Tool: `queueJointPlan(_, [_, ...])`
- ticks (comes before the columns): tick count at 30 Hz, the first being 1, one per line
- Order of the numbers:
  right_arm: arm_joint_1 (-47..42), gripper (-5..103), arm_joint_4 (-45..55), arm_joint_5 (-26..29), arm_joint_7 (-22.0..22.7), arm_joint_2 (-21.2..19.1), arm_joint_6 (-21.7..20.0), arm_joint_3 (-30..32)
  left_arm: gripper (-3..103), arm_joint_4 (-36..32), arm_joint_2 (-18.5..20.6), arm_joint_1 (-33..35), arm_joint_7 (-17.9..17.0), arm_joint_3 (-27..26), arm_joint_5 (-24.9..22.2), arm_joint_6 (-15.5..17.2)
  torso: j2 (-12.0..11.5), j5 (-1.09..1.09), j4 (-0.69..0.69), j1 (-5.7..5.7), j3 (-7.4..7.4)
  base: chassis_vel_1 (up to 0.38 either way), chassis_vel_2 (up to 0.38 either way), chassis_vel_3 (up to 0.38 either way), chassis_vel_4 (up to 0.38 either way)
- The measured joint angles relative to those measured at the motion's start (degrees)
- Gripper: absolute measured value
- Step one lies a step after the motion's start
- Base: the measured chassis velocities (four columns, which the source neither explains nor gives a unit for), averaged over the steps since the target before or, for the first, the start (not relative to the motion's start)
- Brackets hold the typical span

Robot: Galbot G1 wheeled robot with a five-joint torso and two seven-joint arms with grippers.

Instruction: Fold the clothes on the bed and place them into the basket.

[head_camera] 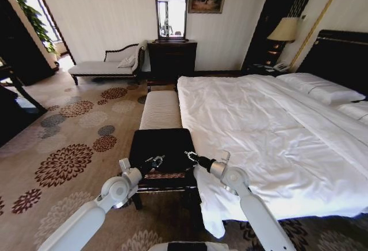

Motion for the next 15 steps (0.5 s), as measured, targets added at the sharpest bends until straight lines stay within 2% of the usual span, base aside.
queueJointPlan(8, [-0.07, 7, 0.27, -0.49, 1.12, 0.28, -0.16, -0.05, 14, 0.39, -0.42, -0.15, -0.02, -0.35, -0.07, -0.24, 0.00, -0.02, 0.01, 0.00, 0.00, 0.106, 0.105, -0.102, -0.090])
queueJointPlan(15, [0.45, 7, 1.23, 0.10, 2.24, 0.26, -0.16, -0.02, 14, 0.20, -1.00, -0.52, -0.38, -0.32, 0.13, -0.77, 0.00, 0.01, -0.02, 0.00, 0.00, 0.004, 0.008, -0.010, -0.003])
